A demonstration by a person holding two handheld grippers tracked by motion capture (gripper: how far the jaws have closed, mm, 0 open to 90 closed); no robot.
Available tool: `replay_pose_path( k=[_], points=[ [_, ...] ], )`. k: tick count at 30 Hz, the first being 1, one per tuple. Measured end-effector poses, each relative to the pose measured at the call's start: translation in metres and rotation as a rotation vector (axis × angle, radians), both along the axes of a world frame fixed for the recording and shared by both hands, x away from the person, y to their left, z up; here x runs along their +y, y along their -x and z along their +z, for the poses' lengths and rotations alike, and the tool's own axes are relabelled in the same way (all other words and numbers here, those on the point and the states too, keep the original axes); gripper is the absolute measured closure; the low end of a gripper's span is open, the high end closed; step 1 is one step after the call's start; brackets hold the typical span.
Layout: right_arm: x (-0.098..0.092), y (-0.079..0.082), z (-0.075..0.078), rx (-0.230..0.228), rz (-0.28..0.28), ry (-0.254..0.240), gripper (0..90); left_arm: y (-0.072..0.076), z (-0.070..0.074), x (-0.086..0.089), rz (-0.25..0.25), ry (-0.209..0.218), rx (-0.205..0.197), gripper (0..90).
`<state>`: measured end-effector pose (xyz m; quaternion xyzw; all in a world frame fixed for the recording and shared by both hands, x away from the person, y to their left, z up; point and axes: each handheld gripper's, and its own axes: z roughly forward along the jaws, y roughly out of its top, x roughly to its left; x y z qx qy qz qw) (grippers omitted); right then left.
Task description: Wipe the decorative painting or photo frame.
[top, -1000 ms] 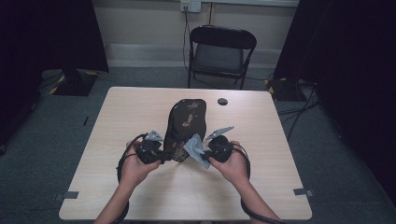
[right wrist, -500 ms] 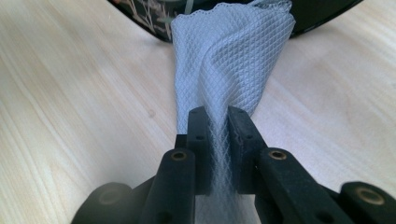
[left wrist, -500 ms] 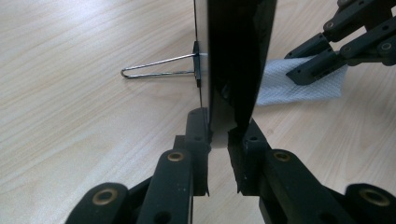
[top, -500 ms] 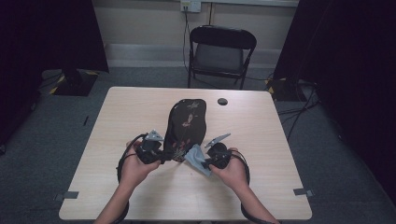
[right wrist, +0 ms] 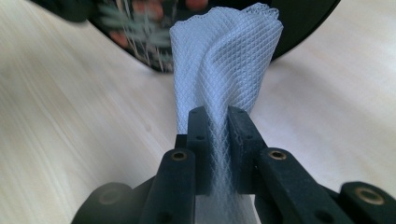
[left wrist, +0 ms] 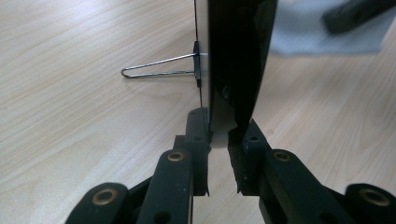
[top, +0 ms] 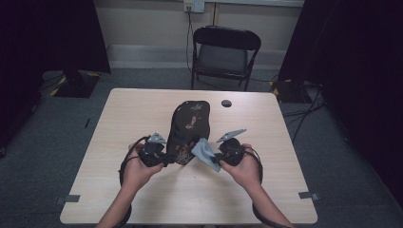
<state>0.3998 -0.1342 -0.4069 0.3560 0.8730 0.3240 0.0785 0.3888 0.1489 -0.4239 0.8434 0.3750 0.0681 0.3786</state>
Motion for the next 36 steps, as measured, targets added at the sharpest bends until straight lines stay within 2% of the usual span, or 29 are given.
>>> replay_pose_path(
  k=[1,2,3,5,11,12,14,17,22,27,31,36],
  points=[
    [0.000,0.000,0.000,0.000,0.000,0.000,81.0,0.000,0.000,0.000,0.000,0.000,0.000,78.5],
    [-0.001,0.000,0.007,-0.014,0.000,-0.003,81.0,0.000,0.000,0.000,0.002,0.000,-0.001,78.5],
    [-0.001,-0.002,0.022,-0.038,0.002,-0.018,81.0,0.000,0.000,0.000,-0.001,-0.001,0.001,78.6],
    [-0.001,-0.002,0.027,-0.048,0.000,-0.020,81.0,0.000,0.000,0.000,0.001,0.000,0.002,78.6],
    [0.003,-0.007,0.069,-0.115,0.004,-0.047,81.0,0.000,0.000,0.000,0.007,-0.002,0.008,78.6],
    [0.006,-0.007,0.082,-0.135,0.009,-0.058,81.0,0.000,0.000,0.000,0.006,-0.001,0.008,78.6],
    [0.008,-0.008,0.088,-0.141,0.013,-0.061,81.0,0.000,0.000,0.000,0.007,-0.001,0.009,78.6],
    [0.017,-0.009,0.108,-0.183,0.013,-0.062,81.0,0.000,0.000,-0.001,0.003,0.000,0.003,78.6],
    [0.023,-0.009,0.117,-0.200,0.012,-0.067,80.9,0.000,0.000,-0.001,0.009,0.008,0.004,78.6],
    [0.028,-0.010,0.116,-0.203,0.026,-0.072,80.9,0.000,0.000,-0.001,0.009,0.007,0.004,78.6],
    [0.030,-0.010,0.108,-0.196,0.033,-0.071,80.9,-0.001,0.000,-0.001,-0.003,-0.003,0.005,78.6],
    [0.030,-0.008,0.090,-0.170,0.043,-0.072,80.9,0.000,0.000,-0.001,-0.001,0.000,0.003,78.6]
  ],
)
